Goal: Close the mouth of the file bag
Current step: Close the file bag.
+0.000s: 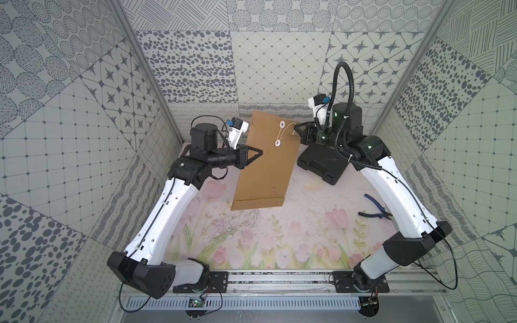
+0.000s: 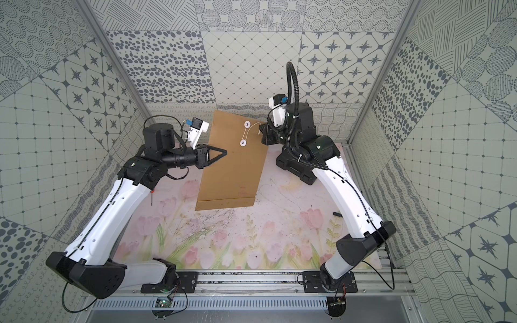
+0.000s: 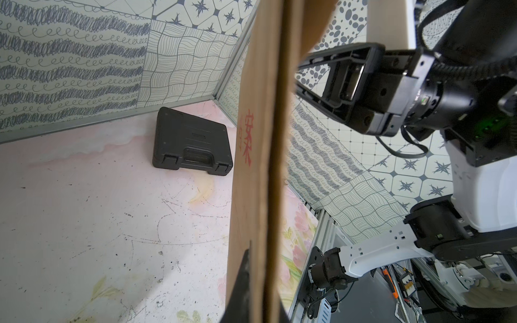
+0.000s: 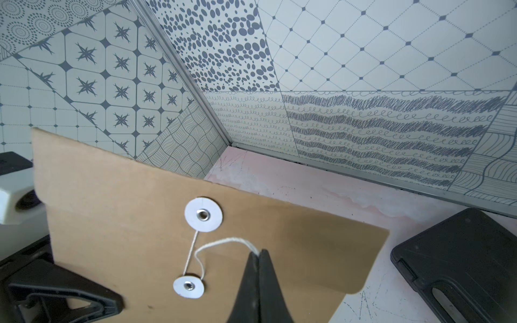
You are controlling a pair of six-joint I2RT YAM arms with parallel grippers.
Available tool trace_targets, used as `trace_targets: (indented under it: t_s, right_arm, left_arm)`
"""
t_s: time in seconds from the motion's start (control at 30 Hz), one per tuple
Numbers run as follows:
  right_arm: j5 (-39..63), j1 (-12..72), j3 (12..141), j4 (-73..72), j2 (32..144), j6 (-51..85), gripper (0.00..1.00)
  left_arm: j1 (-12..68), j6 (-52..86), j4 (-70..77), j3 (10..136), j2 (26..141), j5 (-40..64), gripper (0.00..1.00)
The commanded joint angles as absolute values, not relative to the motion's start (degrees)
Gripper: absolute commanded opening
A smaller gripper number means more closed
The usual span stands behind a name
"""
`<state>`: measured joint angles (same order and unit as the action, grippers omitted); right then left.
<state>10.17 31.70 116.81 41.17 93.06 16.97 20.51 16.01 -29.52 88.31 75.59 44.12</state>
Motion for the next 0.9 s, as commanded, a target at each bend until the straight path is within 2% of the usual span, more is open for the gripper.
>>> trace_targets:
  t_s: [0.0,0.27,0.37,0.6,0.87]
  right_arm:
    - [9.0,34.7,123.5,44.7,97.3,14.0,0.00]
    - [8.9,41.8,141.4,53.3,106.9,11.1,0.00]
    - [9.1,43.9,143.8,54.6,108.3,10.9,0.00]
    - [11.8,47.1,142.3,55.4,107.6,11.3,0.00]
    - [14.4,48.6,124.9,47.8,99.2,14.3,0.00]
  left_arm:
    - [21.4,16.2,-27.0,87.5,75.6,44.6,0.00]
    - [21.7,16.6,-26.1,86.4,75.6,44.6,0.00]
    - [21.6,16.3,-26.2,86.4,75.4,44.4,0.00]
    - [21.2,16.5,-26.1,86.8,75.6,43.5,0.00]
    - [19.1,17.8,-24.8,88.3,75.8,43.9,0.00]
